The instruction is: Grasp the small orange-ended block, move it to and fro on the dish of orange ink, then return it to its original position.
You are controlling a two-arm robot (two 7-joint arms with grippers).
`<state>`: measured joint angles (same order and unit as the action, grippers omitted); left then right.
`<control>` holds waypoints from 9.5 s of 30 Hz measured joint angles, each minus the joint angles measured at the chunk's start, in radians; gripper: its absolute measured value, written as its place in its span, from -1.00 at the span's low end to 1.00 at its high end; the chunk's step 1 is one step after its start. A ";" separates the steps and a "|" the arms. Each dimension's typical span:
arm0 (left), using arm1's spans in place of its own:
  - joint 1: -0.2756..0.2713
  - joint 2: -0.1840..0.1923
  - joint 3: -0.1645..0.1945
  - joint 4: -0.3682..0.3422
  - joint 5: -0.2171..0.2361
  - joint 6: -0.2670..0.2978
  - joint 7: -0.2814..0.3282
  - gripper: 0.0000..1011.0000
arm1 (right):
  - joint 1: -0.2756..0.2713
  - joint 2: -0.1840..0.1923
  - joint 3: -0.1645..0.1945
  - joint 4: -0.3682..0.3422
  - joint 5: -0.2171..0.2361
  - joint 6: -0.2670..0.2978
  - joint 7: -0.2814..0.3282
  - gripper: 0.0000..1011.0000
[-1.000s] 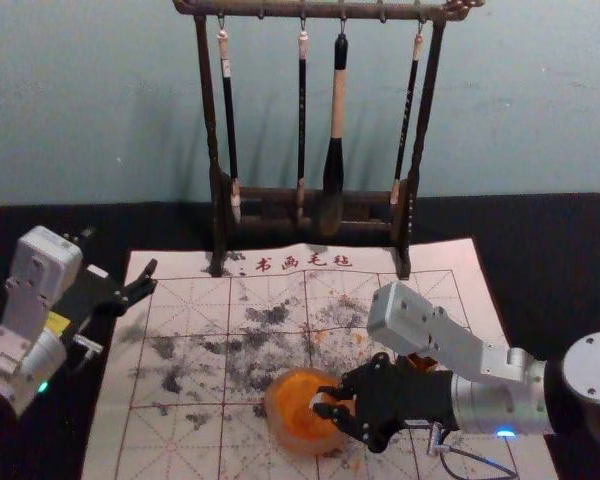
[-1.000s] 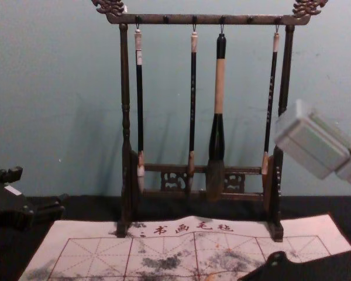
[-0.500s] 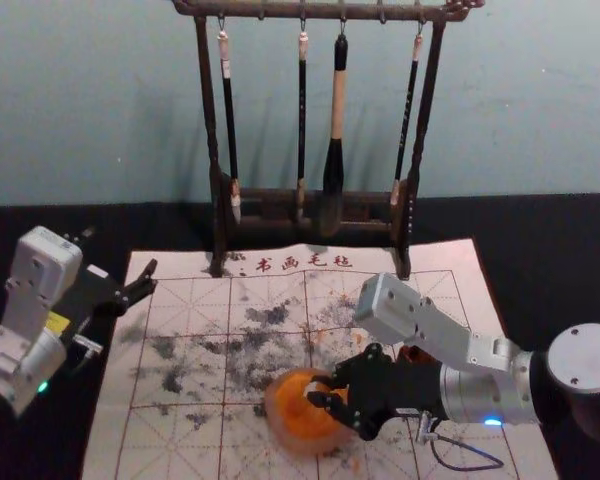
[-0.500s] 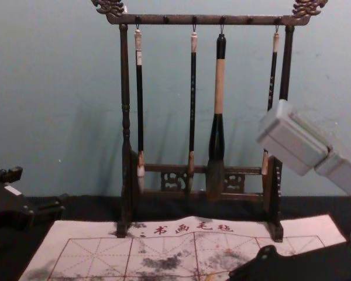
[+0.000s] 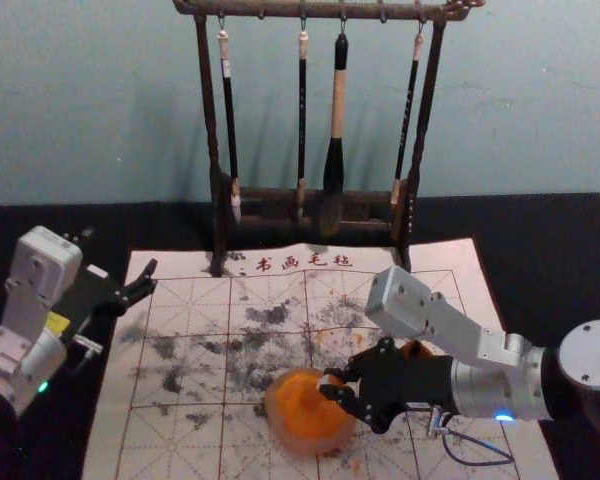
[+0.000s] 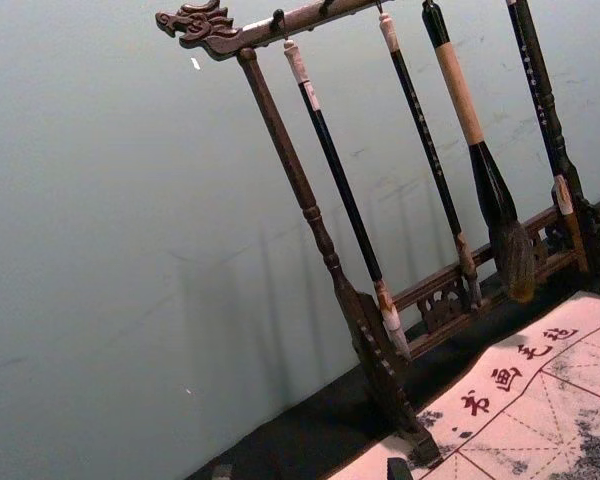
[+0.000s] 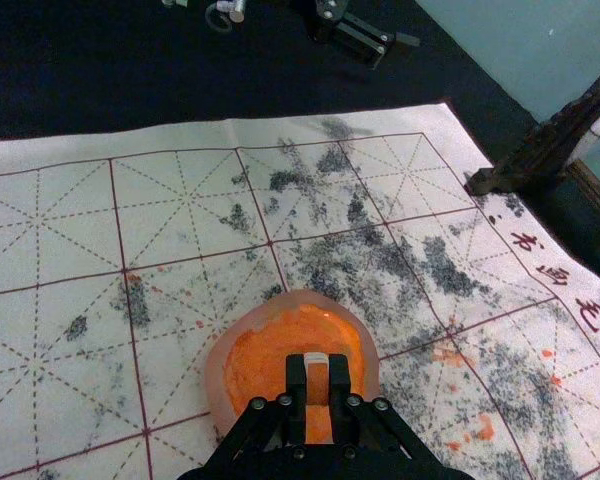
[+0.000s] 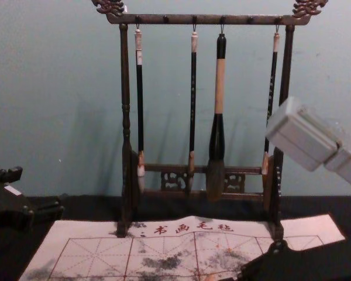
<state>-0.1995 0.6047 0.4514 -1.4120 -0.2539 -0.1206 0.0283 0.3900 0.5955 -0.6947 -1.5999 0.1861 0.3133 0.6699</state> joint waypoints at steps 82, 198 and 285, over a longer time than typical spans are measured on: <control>0.000 0.000 0.000 0.000 0.000 0.000 0.000 0.98 | -0.251 0.118 0.317 -0.235 0.070 0.184 -0.198 -0.82; 0.000 0.000 0.000 0.000 0.000 0.000 0.000 0.98 | -0.179 0.067 0.244 -0.142 -0.003 0.243 -0.153 0.81; 0.000 0.000 0.000 0.000 0.000 0.000 0.000 0.98 | -0.440 -0.241 0.508 -0.022 -0.179 -0.151 -0.735 0.98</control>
<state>-0.1995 0.6047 0.4514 -1.4120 -0.2539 -0.1205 0.0283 -0.0503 0.3548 -0.1869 -1.6221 0.0068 0.1619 -0.0652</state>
